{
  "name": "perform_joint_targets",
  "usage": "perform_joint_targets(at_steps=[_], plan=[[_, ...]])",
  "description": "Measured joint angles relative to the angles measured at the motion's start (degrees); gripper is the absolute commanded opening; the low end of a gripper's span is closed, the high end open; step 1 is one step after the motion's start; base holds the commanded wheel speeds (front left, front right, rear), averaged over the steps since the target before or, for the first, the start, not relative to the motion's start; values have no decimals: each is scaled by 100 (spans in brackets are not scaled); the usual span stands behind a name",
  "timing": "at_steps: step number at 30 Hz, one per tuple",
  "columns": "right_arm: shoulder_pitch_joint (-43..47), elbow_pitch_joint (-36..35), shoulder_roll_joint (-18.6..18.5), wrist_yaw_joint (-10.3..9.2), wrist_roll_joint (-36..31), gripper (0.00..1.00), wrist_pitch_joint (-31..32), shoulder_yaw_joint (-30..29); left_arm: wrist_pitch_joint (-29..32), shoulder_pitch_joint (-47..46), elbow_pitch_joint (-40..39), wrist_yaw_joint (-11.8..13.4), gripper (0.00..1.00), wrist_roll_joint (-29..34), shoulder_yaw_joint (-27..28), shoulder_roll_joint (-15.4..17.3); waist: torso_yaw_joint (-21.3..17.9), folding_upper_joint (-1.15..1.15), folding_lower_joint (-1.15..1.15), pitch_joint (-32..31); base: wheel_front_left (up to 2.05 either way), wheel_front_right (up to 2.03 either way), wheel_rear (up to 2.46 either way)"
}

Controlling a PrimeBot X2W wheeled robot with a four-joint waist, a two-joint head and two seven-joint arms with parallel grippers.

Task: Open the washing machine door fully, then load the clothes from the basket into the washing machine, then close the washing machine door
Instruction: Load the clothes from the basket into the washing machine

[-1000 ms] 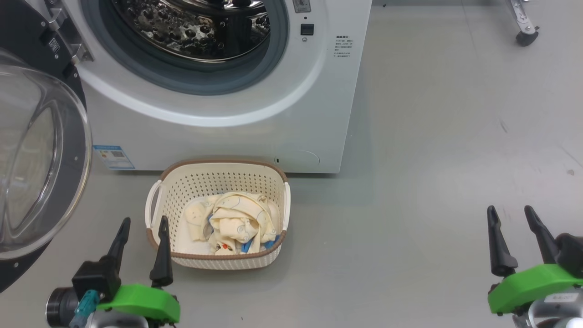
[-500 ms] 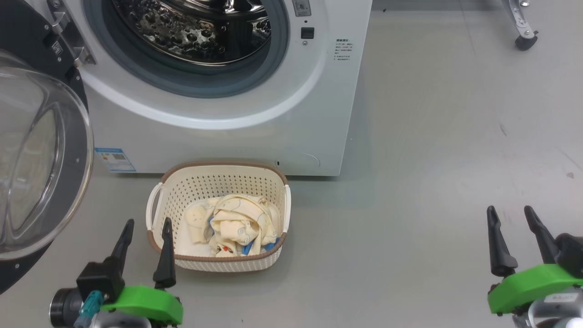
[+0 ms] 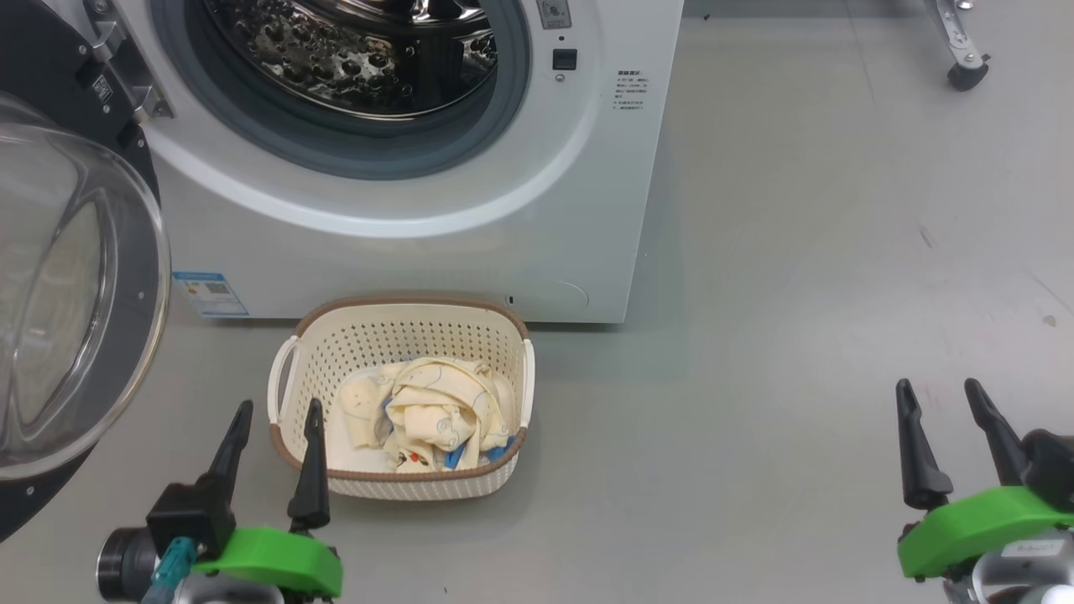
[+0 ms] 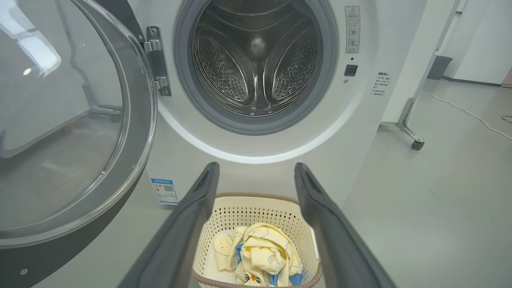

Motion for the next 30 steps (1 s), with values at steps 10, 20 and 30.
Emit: perform_joint_targets(at_steps=[10, 20, 30], plan=[[12, 2, 0, 0, 1, 100, 0, 9, -34, -13, -22, 2, 100, -1, -64, 25, -15, 0, -1, 19, 152, -152, 0], [8, 1, 0, 0, 7, 100, 0, 9, -34, -43, -24, 3, 100, -48, -89, 33, 0, 0, 0, 19, 157, -156, -2], [-3, 3, -1, 0, 7, 100, -1, 13, -33, -50, -54, 4, 100, -142, -126, 49, 16, 0, 0, 71, 30, -30, 0]])
